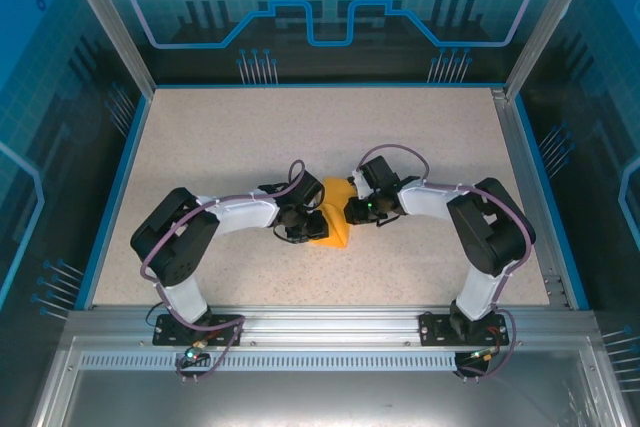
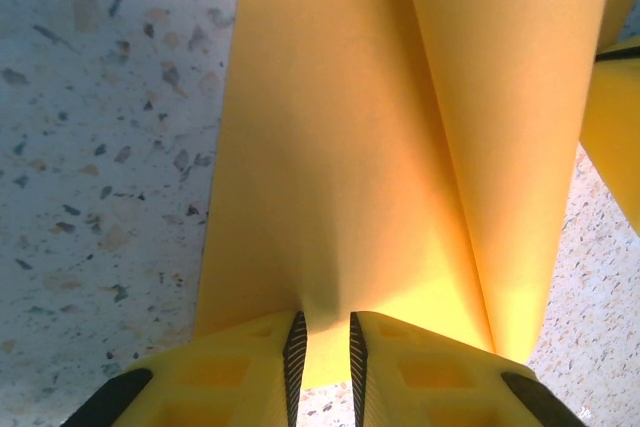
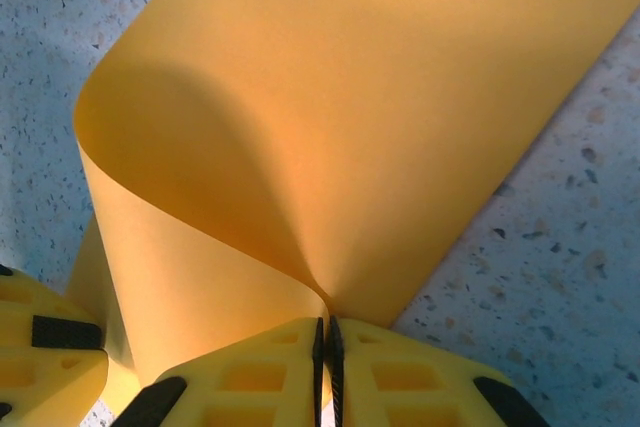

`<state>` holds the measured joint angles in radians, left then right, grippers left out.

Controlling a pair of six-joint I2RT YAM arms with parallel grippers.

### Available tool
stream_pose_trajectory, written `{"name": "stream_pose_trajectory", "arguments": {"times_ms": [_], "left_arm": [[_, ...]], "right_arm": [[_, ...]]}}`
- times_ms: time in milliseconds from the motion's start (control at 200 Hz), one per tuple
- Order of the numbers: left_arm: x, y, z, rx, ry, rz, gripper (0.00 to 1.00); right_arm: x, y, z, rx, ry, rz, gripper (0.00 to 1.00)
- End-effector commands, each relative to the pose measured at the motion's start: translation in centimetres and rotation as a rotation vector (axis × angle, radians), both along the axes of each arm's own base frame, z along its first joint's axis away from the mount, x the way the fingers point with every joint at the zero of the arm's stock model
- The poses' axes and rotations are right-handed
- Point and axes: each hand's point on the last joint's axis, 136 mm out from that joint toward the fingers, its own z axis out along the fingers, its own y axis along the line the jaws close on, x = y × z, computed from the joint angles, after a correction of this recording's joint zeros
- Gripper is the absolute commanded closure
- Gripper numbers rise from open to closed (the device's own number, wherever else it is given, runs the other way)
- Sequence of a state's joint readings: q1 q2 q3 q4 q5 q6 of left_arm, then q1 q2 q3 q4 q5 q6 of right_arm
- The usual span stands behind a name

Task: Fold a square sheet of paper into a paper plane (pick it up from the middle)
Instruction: Fold the triangle a second time at the center of the table.

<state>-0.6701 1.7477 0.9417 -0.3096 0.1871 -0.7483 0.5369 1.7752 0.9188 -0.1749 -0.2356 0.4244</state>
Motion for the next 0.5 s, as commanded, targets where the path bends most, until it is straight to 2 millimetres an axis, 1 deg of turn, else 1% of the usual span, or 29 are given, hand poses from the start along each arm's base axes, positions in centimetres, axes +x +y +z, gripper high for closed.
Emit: {"name": "stream_pose_trajectory", "arguments": {"times_ms": [0,115,240,375,450,495], "left_arm": [[-0.6,1.3,-0.8,0.057,0.028,-0.013,0.75],[-0.5,1.2,-0.1,0.04,0.008,-0.001,0.75],[0.1,1.0,1.8,-0.01,-0.039,0.018,0.74],[1.6,0.5,5.2,-0.205,-0.097,0.082,0.75],[2.9,0.5,6.8,-0.323,-0.126,0.122,0.75],[3.6,0.2,7.6,-0.39,-0.134,0.13,0.77]], "right_arm": [[-0.3,0.1,-0.8,-0.03,0.018,0.016,0.86],[-0.3,0.0,-1.0,-0.037,0.023,0.014,0.86],[-0.4,-0.2,-1.2,-0.051,0.025,0.011,0.87],[-0.5,-0.5,-1.3,-0.063,0.031,0.008,0.87],[-0.5,-0.6,-1.4,-0.065,0.029,0.005,0.87],[-0.5,-0.5,-1.4,-0.063,0.029,0.004,0.87]]}}
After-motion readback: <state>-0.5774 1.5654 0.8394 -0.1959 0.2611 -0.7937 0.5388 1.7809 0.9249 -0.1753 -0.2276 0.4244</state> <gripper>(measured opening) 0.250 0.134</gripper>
